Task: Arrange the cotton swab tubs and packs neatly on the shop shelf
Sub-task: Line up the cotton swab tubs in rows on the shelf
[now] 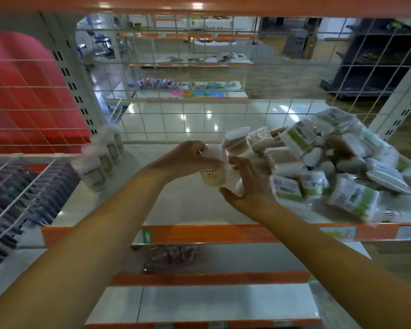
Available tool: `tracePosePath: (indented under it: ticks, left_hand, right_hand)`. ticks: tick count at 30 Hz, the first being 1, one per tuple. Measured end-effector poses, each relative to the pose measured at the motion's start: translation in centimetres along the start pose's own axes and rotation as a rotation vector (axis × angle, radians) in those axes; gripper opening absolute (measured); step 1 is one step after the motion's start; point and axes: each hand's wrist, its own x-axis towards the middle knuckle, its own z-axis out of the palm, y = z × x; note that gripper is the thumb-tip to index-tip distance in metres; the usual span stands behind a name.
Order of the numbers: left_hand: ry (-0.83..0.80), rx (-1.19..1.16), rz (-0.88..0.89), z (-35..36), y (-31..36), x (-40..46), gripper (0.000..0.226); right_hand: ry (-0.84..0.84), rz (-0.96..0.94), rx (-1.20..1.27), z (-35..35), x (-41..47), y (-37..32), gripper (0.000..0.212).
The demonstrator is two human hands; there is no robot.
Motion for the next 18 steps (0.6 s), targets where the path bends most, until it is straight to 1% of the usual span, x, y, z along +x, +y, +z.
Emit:
tracePosePath:
  ticks: [5,6,9,11,15,18]
  left_hand:
    - [-0.128,0.204,-0.032,-3.1,-4.2,-1.6,0.02]
    - [-0.133,0.217,-0.053,-3.7,-5.0,-2.0,0.021]
    - [-0.151,0.218,-0.114,-6.0,-7.4,-3.6,0.038]
    - [-0.176,0.261,-0.133,-7.6,-8.9,-4.8,0.04]
    - [-0.166,0.363,-0.168,-10.5,-11.3,-7.0,0.043]
    - [-0.199,0.371,-0.182,-12.1,-12.5,-8.7,0.049]
  right_hand:
    - [-0.118,-0.039,-0.028,3.1,0.6,-1.2,0.066]
    - [-0.121,-0.056,-0.032,3.7,0.8,-1.4,0.067]
    - [-0.136,-0.083,-0.028,5.6,1.4,-1.9,0.069]
    - [-0.15,-0.091,-0.046,6.8,1.8,-2.3,0.069]
    - [-0.191,-0.102,-0.071,8.9,2.7,-3.7,0.067]
    - [-0.217,-0.113,-0.073,10.3,3.4,-4.7,0.066]
